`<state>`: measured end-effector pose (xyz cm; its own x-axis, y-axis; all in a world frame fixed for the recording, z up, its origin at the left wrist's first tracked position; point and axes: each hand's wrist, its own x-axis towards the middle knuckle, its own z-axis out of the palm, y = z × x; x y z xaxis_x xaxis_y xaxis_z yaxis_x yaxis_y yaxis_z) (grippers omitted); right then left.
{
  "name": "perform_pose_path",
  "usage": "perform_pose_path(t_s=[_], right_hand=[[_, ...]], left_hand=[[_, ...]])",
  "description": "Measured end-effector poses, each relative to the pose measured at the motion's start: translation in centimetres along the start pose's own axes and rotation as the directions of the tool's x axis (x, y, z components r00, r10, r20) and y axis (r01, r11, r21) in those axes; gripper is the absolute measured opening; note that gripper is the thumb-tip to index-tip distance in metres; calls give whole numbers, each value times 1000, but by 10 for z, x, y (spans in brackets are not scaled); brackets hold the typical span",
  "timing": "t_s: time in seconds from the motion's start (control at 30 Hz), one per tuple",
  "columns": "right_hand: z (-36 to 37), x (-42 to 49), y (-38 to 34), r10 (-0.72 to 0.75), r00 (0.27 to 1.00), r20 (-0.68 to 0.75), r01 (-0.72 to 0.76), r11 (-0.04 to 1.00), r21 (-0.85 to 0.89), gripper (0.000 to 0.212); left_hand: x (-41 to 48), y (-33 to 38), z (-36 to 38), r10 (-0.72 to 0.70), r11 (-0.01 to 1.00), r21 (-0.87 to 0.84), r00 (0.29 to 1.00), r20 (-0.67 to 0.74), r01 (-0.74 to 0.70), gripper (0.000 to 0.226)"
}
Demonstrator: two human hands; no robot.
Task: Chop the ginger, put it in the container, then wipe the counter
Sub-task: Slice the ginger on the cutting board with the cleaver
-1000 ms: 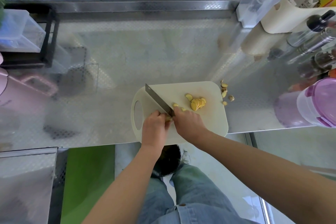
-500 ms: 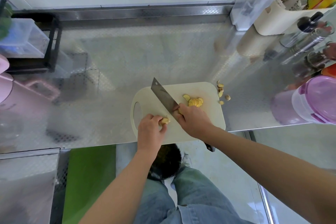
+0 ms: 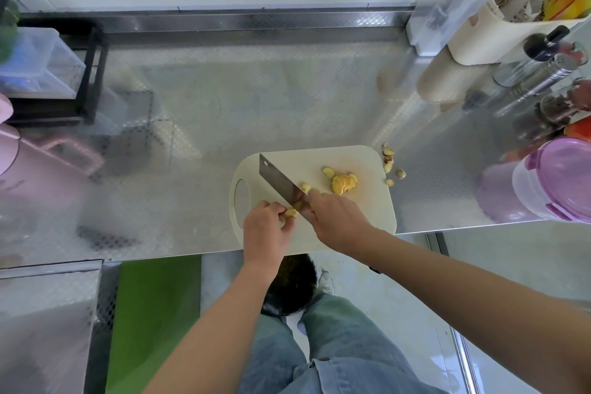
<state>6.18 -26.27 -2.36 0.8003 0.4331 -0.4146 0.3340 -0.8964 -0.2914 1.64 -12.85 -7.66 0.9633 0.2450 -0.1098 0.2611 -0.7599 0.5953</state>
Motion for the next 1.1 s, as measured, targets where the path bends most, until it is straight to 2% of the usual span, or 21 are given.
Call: perform_pose_path(t_s=[0.17,0.3,0.87,1.1], right_hand=[[-4,-2,3,-30,1000,-8,29,999,-33,26],[-9,-2,4,-52,998,-38,52,999,0,24],[-12,5,1,-80,996,41,82,995,-57,41],[-4,11,0,-59,994,96,59,998,-2,46]], left_hand=[[1,-1,1,5,1000,5,1000,-3,-5,11],[3,-2,3,21,999,24,1000,-16,-20,11],[12,-4,4,37,998,54,998,50,-40,13],[14,-4,5,59,997,38,995,82,-62,11]])
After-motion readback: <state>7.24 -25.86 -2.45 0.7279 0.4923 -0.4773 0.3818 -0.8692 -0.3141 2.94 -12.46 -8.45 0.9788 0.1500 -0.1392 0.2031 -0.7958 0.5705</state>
